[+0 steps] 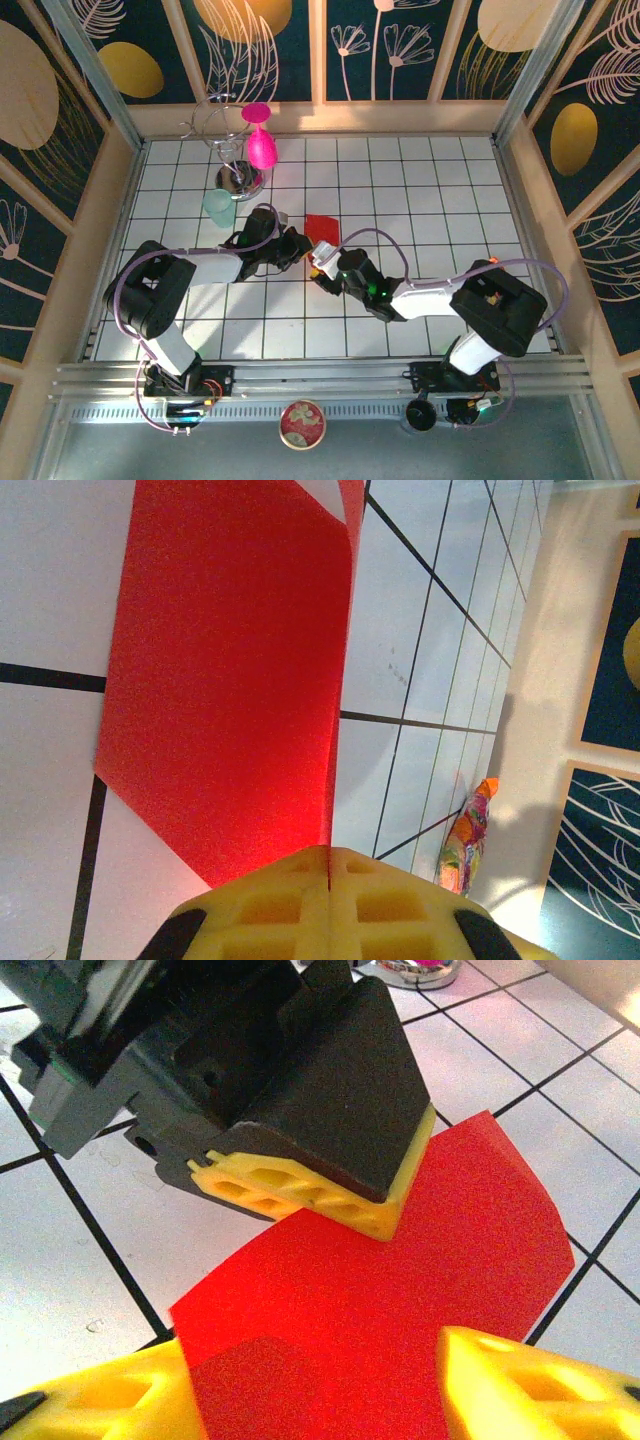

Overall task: Fold a paper plane with a square sheet of paper (pick it up from the middle)
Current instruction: Third fold the triangle at the center of the table.

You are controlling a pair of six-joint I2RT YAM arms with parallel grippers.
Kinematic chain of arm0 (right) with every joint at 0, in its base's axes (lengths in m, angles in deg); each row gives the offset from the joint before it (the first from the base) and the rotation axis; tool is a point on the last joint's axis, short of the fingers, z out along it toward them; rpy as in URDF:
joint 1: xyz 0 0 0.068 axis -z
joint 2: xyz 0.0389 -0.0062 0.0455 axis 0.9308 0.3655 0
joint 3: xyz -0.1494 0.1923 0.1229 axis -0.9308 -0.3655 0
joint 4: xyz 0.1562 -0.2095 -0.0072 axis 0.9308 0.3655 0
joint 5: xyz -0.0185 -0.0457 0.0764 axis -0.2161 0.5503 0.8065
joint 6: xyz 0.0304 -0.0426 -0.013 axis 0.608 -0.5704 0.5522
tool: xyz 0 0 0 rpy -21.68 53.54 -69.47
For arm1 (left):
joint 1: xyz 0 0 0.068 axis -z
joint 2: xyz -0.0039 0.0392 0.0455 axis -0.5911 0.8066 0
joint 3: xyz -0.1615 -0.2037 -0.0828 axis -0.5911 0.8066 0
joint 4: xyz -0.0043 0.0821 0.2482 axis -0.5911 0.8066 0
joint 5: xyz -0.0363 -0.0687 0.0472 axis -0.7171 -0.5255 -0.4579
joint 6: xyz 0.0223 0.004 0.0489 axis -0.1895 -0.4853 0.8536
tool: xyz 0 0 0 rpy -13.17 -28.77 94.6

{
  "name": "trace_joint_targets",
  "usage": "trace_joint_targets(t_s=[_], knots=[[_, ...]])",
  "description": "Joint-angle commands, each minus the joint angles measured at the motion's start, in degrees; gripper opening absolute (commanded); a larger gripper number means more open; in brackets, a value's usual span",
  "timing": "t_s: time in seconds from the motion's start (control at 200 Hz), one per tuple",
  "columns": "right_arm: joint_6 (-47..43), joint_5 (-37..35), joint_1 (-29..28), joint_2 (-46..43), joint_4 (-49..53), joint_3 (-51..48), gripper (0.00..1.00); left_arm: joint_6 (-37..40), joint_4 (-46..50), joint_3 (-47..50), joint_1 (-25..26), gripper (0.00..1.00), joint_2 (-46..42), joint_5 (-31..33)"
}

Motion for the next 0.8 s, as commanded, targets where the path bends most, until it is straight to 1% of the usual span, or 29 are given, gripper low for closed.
trace_joint_targets(t_s=[0.0, 0.075, 0.265, 0.34, 0.556, 0.661, 0.731, 0.796], knots=[[-1.05, -0.84, -0.78, -3.26, -3.56, -1.71, 0.54, -0.64, -0.32, -0.19, -0.37, 0.03, -0.36, -0.19], [-0.86, -0.11, -0.8, -3.98, -3.21, -1.92, 0.49, -0.64, -0.35, -0.11, -0.39, 0.03, -0.22, -0.26], [-0.46, 2.74, -0.82, -3.51, -1.69, -1.11, 0.34, -0.63, -0.32, -0.12, -0.36, 0.05, -0.41, -0.42], [-0.39, 3.85, -0.81, -2.69, -0.99, -0.4, 0.31, -0.73, -0.57, 0.05, -0.42, 0.05, -0.56, -0.62], [0.45, 4.65, -0.79, -0.05, -1.63, 0.97, 0.28, -0.9, -0.93, 0.41, -0.39, 0.05, -1.01, -1.0], [1.22, 4.56, -0.7, 0.39, -1.86, 1.42, 0.2, -0.95, -0.71, 0.5, -0.35, 0.06, -1.36, -1.14], [1.68, 4.6, -0.69, -0.07, -1.93, 1.35, 0.14, -0.58, -0.19, 0.51, -0.36, 0.08, -1.75, -0.91], [2.19, 5.14, -0.53, -0.94, -1.4, 1.12, 0.09, 0.24, 1.46, 0.34, -0.35, 0.14, -2.47, 0.05]])
